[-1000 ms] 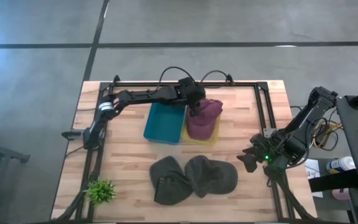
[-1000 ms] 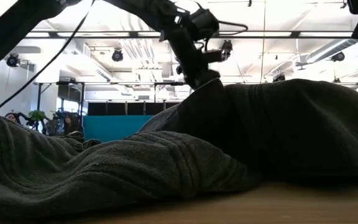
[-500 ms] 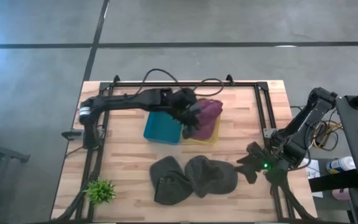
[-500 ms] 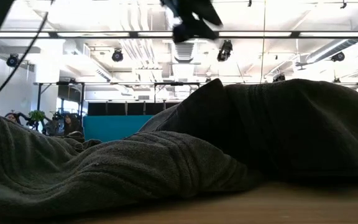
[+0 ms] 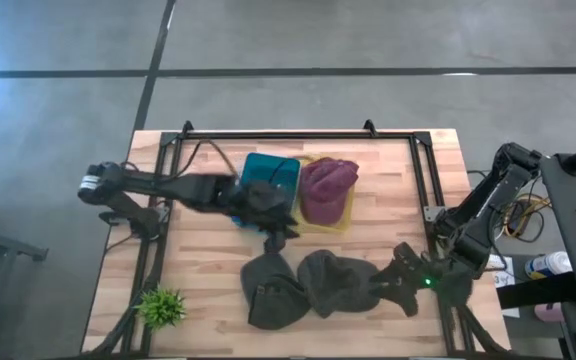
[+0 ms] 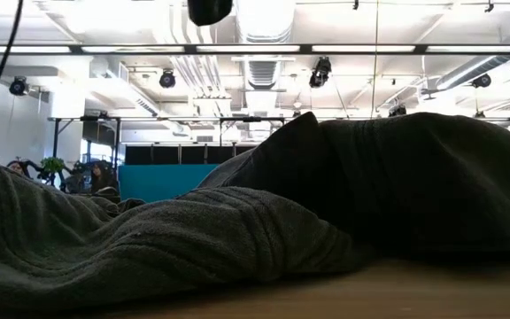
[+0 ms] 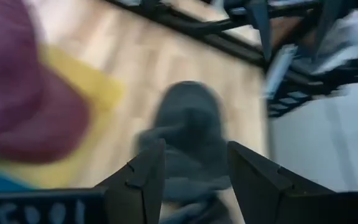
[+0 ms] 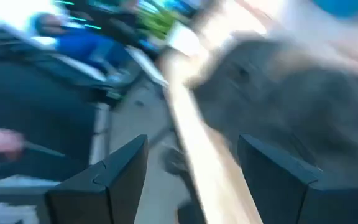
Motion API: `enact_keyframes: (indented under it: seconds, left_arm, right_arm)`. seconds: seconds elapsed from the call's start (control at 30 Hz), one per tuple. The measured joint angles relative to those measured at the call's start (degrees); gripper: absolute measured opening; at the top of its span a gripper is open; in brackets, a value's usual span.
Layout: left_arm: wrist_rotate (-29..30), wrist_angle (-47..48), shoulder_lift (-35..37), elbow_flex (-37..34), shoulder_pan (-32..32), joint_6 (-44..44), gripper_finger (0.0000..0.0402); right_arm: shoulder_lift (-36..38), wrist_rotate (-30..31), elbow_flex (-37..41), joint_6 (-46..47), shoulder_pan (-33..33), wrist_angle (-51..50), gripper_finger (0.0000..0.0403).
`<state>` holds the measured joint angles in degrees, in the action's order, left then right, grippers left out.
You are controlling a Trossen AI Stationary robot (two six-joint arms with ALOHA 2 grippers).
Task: Pick & Place hat
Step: Put the right black cap into the blue bin
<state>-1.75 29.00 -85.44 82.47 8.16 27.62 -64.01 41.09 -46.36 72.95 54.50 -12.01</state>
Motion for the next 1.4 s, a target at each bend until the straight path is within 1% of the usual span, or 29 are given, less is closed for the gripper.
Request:
enact_keyframes:
  seconds: [0.07, 0.13, 0.2, 0.23, 0.27, 0.3, 0.37, 0.5, 0.6, 0.67, 0.73, 0.8, 0.83, 0.9, 0.93, 1.07, 1.2, 1.3, 1.33, 1.4]
  left_arm:
    - [-2.03, -8.24, 2.74, -6.60, 1.60, 3.04, 0.0163]
    - [-3.07, -18.51, 5.42, -13.68, 3.21, 5.91, 0.0163]
    - [-3.27, -28.98, 7.60, -20.92, 4.42, 8.21, 0.0163]
    - [-3.30, -33.88, 8.65, -24.15, 4.78, 9.01, 0.0163]
    - [-3.29, -38.27, 9.63, -27.15, 5.00, 10.09, 0.0163]
    - [-3.24, -42.35, 10.60, -29.99, 5.07, 11.46, 0.0163]
    - [-3.22, -49.99, 11.91, -34.75, 5.07, 13.02, 0.0163]
    - [-3.28, -60.07, 12.93, -41.95, 5.16, 14.80, 0.0163]
    - [-3.29, -64.52, 13.37, -44.83, 5.14, 15.12, 0.0163]
    - [-3.81, -64.56, 13.44, -45.96, 4.99, 15.13, 0.0163]
    - [-6.79, -63.22, 13.41, -46.20, 4.32, 16.16, 0.0163]
    - [-12.10, -61.25, 13.53, -46.07, 3.54, 17.38, 0.0163]
    - [-15.13, -60.00, 13.57, -45.95, 3.11, 18.02, 0.0163]
    - [-20.49, -57.27, 13.52, -46.01, 2.30, 19.45, 0.0163]
    - [-22.04, -56.66, 13.40, -46.03, 2.02, 20.63, 0.0163]
    - [-22.87, -55.92, 13.38, -46.05, 1.99, 23.69, 0.0163]
    - [-22.98, -55.91, 13.37, -46.05, 1.64, 23.18, 0.0163]
    - [-22.89, -55.89, 12.83, -46.05, 1.02, 22.59, 0.0163]
    - [-22.85, -55.79, 12.53, -46.05, 0.88, 22.47, 0.0163]
    - [-22.84, -55.84, 11.58, -46.02, 0.69, 22.44, 0.0163]
  right_arm:
    - [-0.10, 2.75, 0.05, -9.76, 1.36, 7.90, 0.0243]
    - [-0.24, 5.29, 0.08, -14.61, 2.56, 10.91, 0.0245]
    - [-0.24, 6.52, 0.14, -15.90, 3.06, 9.18, 0.0247]
    - [-0.24, 6.68, 0.20, -13.81, 3.06, 7.92, 0.0248]
    - [-0.24, 6.42, 0.33, -9.77, 3.23, 7.41, 0.0248]
    - [-0.42, 5.47, 0.34, -8.41, 3.46, 7.58, 0.0249]
    - [-1.35, 3.88, 0.34, -13.79, 3.85, 10.68, 0.0249]
    - [-2.10, 2.96, 0.52, -23.24, 3.48, 20.49, 0.0249]
    - [-2.14, 2.98, 1.24, -24.90, 0.47, 21.63, 0.0249]
    - [-1.76, 1.91, 2.66, -21.38, -3.36, 19.95, 0.0249]
    - [-1.62, -2.71, 4.26, -16.46, -7.92, 19.07, 0.0249]
    - [-1.77, -8.35, 6.51, -11.75, -12.13, 18.57, 0.0249]
    - [-2.07, -9.95, 7.28, -9.86, -13.78, 18.57, 0.0249]
    - [-2.55, -11.62, 8.39, -5.30, -16.24, 20.25, 0.0249]
    - [-2.59, -11.92, 8.69, -3.06, -16.71, 20.76, 0.0249]
    - [-2.58, -12.23, 8.86, -0.75, -16.81, 22.22, 0.0249]
    - [-2.61, -11.91, 7.42, -1.47, -16.80, 23.30, 0.0249]
    - [-3.11, -11.82, 6.98, 2.51, -17.32, 22.35, 0.0245]
    - [-3.30, -14.07, 6.94, 5.95, -17.60, 20.40, 0.0243]
    - [-3.70, -21.19, 6.89, 15.06, -17.80, 13.55, 0.0239]
